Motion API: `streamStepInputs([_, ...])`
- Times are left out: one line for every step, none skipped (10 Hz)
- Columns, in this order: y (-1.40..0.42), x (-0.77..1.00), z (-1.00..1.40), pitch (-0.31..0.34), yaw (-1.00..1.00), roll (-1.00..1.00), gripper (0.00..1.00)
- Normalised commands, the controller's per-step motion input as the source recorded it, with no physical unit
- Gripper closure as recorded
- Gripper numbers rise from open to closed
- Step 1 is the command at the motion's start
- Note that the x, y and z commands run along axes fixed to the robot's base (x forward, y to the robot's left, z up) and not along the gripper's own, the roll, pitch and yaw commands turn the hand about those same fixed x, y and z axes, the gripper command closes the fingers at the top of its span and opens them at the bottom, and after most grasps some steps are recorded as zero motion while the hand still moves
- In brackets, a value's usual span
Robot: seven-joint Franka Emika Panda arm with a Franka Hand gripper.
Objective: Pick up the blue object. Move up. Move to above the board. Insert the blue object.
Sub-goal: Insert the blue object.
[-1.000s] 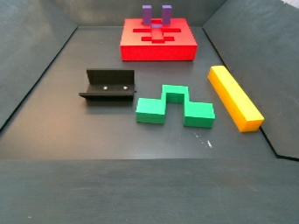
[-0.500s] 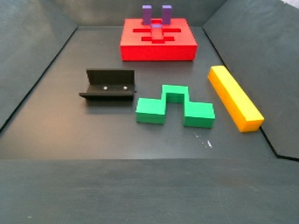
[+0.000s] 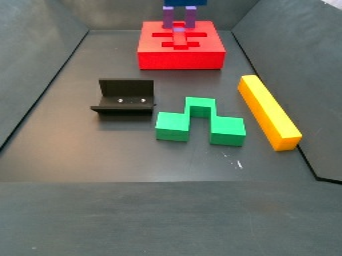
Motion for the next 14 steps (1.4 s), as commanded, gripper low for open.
streamStepInputs([-0.17, -0.13, -0.29, -0.089, 0.00, 0.00, 1.00])
streamStepInputs([-0.07, -0.03, -0.01, -0.047, -0.34, 0.00, 1.00])
streamStepInputs([-0.04, -0.01, -0.07, 0.000, 0.00, 0.00, 1.00])
streamStepInputs([-0.09, -0.10, -0.18, -0.050, -0.06, 0.39, 1.00])
streamStepInputs([-0.21, -0.23, -0.27, -0.243, -0.08, 0.34, 1.00])
streamStepInputs([-0.33, -0.25, -0.15, -0.401, -0.08, 0.35, 1.00])
streamStepInputs([-0.28, -0.23, -0.11, -0.403, 0.00, 0.25, 1.00])
streamStepInputs([-0.11, 0.00, -0.01, -0.259, 0.00, 0.12, 1.00])
streamStepInputs([0.00, 0.40, 0.00, -0.179, 0.00, 0.11, 1.00])
streamStepInputs([0.11, 0.77, 0.05, -0.109, -0.19, 0.08, 1.00])
streamStepInputs([0.10, 0.86, 0.04, -0.091, -0.24, 0.05, 1.00])
streamStepInputs([0.14, 0.83, -0.01, -0.023, -0.17, 0.08, 1.00])
streamStepInputs([0.37, 0.49, -0.11, 0.000, 0.00, 0.02, 1.00])
streamStepInputs([0.07, 0.66, -0.22, 0.051, 0.07, 0.00, 1.00])
